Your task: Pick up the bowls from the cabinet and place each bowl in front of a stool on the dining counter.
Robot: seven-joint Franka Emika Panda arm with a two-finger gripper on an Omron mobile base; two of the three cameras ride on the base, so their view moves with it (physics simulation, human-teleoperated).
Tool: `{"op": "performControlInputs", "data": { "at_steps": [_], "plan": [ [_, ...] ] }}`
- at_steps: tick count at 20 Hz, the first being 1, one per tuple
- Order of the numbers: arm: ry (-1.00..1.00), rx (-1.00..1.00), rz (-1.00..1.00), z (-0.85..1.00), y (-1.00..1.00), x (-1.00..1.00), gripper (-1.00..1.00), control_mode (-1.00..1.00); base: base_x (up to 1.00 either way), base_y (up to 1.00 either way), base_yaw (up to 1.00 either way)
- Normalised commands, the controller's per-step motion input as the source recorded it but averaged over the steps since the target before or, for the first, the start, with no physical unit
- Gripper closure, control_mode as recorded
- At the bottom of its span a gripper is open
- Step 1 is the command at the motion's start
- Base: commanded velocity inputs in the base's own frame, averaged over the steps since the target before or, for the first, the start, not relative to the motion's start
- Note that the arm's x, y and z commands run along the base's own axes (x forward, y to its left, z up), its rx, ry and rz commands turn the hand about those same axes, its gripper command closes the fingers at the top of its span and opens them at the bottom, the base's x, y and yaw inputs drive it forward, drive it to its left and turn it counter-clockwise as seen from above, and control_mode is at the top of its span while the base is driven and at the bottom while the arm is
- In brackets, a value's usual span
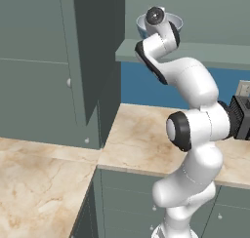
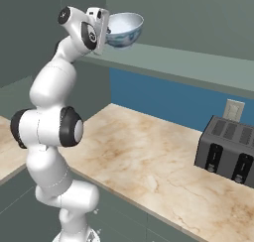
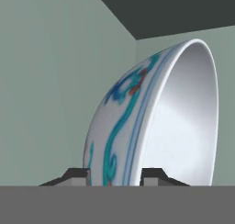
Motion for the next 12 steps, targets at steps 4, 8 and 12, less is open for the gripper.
{"op": "performControlInputs", "data": {
  "at_steps": [4, 8, 12],
  "plan": [
    [-0.02, -0.01, 0.01, -0.08, 0.0, -0.86, 1.0, -1.0, 0.0, 0.0, 0.0],
    [-0.03, -0.03, 0.0, -0.11, 0.0, -1.0, 1.0, -1.0, 0.0, 0.0, 0.0],
    [-0.13, 0.0, 0.0, 0.0, 0.0, -1.0, 1.0, -1.0, 0.0, 0.0, 0.0]
  ]
}}
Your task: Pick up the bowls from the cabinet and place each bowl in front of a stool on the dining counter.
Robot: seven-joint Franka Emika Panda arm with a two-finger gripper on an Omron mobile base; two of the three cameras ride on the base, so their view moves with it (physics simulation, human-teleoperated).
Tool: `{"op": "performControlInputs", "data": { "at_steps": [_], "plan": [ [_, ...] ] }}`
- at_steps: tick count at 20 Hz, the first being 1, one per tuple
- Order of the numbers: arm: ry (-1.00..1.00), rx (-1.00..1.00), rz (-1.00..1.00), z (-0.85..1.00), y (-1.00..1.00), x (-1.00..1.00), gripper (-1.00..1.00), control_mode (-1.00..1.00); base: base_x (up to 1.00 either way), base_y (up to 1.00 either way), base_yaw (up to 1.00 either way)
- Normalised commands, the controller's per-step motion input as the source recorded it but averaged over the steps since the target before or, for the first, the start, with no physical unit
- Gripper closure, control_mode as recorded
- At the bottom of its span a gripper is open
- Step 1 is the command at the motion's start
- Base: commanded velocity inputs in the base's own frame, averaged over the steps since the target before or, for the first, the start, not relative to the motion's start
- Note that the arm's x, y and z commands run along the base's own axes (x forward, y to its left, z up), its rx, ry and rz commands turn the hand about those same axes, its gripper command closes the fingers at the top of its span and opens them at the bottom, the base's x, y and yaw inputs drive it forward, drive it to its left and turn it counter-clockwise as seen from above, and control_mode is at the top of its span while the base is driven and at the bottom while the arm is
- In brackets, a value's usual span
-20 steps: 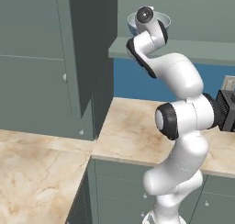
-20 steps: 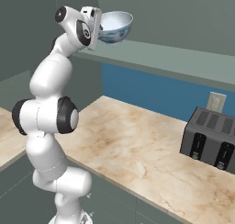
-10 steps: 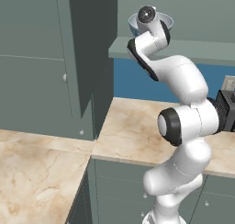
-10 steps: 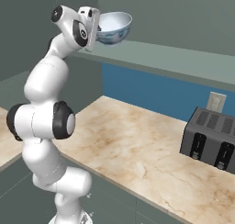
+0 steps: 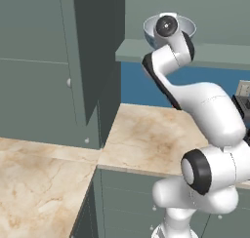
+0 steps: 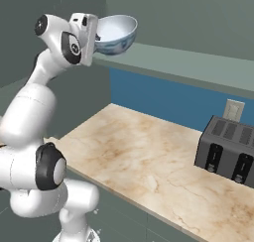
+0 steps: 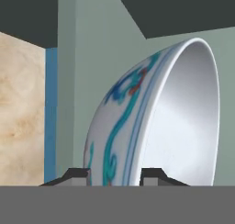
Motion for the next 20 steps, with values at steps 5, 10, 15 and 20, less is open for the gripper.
{"op": "performControlInputs", "data": {
  "at_steps": [5, 10, 15, 20],
  "plan": [
    [-0.07, 0.0, 0.0, 0.08, 0.0, -1.0, 1.0, -1.0, 0.0, 0.0, 0.0],
    [0.09, 0.01, 0.0, -0.06, 0.0, -0.94, 1.0, -1.0, 0.0, 0.0, 0.0],
    [0.08, 0.16, 0.0, -0.01, 0.01, -0.91, 1.0, -1.0, 0.0, 0.0, 0.0],
    [0.27, 0.03, -0.02, -0.25, 0.0, -0.72, 1.0, -1.0, 0.0, 0.0, 0.0]
  ]
}}
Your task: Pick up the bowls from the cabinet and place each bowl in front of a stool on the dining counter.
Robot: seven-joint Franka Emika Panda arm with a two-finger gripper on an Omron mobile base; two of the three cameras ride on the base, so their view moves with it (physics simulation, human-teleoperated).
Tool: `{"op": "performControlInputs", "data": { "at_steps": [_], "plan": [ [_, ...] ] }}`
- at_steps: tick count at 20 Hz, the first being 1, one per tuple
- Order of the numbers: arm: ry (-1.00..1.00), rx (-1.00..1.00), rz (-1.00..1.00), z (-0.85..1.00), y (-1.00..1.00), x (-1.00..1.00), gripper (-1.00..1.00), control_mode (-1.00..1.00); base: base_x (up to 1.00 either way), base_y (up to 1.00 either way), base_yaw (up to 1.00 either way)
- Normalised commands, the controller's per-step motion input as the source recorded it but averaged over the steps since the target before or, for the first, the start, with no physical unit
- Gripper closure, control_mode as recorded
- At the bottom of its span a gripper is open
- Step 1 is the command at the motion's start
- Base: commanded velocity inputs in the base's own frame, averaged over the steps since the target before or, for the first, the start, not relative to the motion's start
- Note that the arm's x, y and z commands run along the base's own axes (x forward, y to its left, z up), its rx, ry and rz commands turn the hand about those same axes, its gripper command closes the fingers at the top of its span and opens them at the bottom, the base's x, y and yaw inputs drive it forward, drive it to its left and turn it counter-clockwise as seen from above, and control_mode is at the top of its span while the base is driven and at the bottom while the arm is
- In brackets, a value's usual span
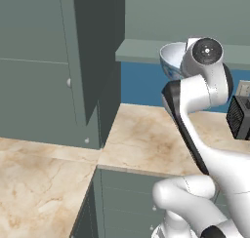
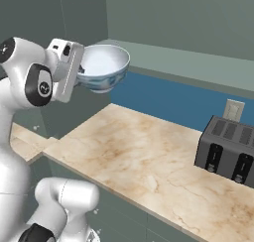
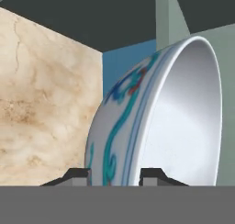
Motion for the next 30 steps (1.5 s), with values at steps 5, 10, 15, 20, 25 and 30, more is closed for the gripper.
{"op": "performControlInputs", "data": {
  "at_steps": [5, 10, 15, 20, 25, 30],
  "plan": [
    [0.31, -0.01, -0.02, -0.31, 0.05, -0.66, 1.0, -1.0, 0.0, 0.0, 0.0],
    [0.18, 0.0, 0.0, -0.33, 0.03, -0.63, 1.0, -1.0, 0.0, 0.0, 0.0],
    [0.0, 0.0, 0.0, -0.39, 0.03, -0.68, 1.0, -1.0, 0.0, 0.0, 0.0],
    [-0.09, 0.0, 0.01, -0.22, 0.13, -0.58, 1.0, -1.0, 0.0, 0.0, 0.0],
    [0.0, 0.0, 0.01, -0.03, 0.11, -0.37, 1.0, -1.0, 0.0, 0.0, 0.0],
    [0.01, 0.0, 0.0, -0.07, 0.01, -0.02, 1.0, -1.0, 0.0, 0.0, 0.0]
  ]
}}
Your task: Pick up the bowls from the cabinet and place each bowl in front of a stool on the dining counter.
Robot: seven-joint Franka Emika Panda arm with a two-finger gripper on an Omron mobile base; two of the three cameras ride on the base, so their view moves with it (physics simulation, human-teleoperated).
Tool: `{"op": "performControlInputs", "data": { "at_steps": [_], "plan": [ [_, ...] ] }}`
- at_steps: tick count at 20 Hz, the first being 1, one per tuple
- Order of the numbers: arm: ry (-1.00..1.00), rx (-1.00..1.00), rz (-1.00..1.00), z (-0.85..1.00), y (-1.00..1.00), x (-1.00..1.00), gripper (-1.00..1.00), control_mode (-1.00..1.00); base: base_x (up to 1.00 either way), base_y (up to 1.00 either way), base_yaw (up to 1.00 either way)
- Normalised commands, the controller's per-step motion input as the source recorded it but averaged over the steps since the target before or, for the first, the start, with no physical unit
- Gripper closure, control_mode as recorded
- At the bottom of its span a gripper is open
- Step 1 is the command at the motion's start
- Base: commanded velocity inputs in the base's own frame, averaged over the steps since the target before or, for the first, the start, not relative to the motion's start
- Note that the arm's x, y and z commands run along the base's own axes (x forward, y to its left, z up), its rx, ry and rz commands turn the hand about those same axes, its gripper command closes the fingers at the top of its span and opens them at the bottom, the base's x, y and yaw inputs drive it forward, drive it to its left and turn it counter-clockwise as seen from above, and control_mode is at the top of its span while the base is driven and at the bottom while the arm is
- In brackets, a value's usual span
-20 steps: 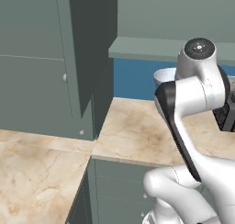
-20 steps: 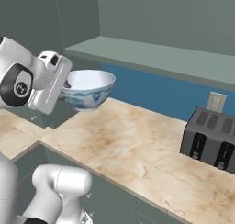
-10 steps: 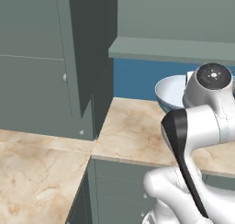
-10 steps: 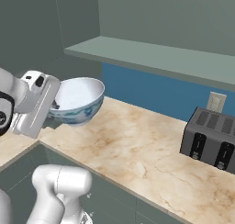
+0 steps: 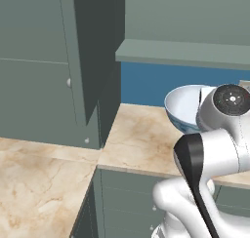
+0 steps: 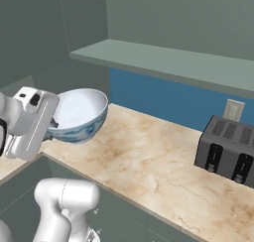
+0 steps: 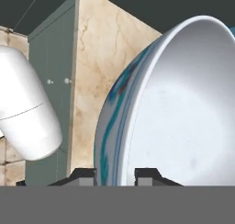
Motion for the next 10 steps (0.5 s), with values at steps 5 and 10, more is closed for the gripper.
{"op": "performControlInputs", "data": {
  "at_steps": [5, 10],
  "plan": [
    [0.0, 0.0, 0.0, -0.04, 0.0, -0.04, 1.0, -1.0, 0.0, 0.0, 0.0],
    [0.0, 0.0, 0.0, -0.04, 0.0, -0.27, 1.0, -1.0, 0.0, 0.0, 0.0]
  ]
}}
